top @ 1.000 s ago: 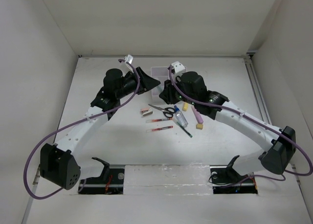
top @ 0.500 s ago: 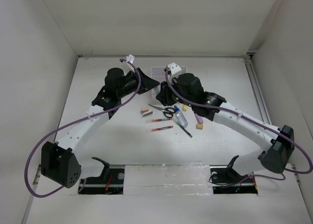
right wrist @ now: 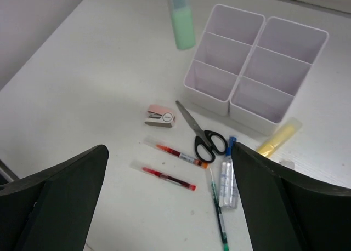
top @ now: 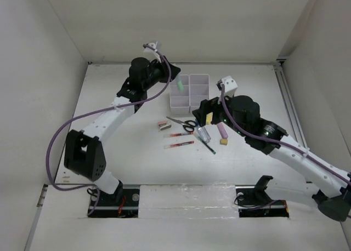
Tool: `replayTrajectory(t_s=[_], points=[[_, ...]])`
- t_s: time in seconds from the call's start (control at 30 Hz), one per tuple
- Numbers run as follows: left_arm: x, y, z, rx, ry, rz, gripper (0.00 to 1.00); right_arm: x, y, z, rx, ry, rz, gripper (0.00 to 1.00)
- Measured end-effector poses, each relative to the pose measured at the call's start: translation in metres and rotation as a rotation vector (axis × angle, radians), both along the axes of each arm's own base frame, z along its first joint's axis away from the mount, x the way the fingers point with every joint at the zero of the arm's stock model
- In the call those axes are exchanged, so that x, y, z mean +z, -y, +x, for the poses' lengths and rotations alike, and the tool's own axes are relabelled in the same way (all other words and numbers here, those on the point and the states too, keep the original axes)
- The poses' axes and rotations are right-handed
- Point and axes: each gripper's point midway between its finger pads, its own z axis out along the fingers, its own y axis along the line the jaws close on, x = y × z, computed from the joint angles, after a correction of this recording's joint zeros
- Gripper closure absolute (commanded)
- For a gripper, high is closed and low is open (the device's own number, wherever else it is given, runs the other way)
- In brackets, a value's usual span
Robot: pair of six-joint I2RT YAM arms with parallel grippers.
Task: Sort the stationery into containers
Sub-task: Place the pen in the storage box.
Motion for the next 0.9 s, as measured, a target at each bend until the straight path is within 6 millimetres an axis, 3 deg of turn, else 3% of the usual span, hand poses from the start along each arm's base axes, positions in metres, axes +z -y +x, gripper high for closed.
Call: replayTrajectory(t_s=[0.1, 0.2, 0.43, 0.63, 0.9], points=[[-0.006, 0.012, 0.03, -0.017, 0.08, 0.058, 1.0, 0.002, 0.017, -0.009, -0.024, 0.015, 0.007, 0.0], [-0.024, 0.023, 0.058, -0.027, 0.121, 0.112, 1.0, -0.003, 0.032, -0.02, -0.03, 0.015, 0.005, 0.0], [-0.075, 0.029, 0.089, -0.012, 0.124, 0.194, 1.0, -0.001, 0.06, -0.044, -0.039, 0.042, 0.034, 0.0], [-0.072, 0.027, 0.103, 0.031, 0.18, 0.199, 1.0, 0.001, 0.069, -0.051, -0.042, 0.054, 0.046, 0.0], [-0.062, 0.027, 0.115, 0.068, 0.224, 0.187, 1.0, -0.023, 0.067, -0.05, -0.042, 0.007, -0.007, 0.0]])
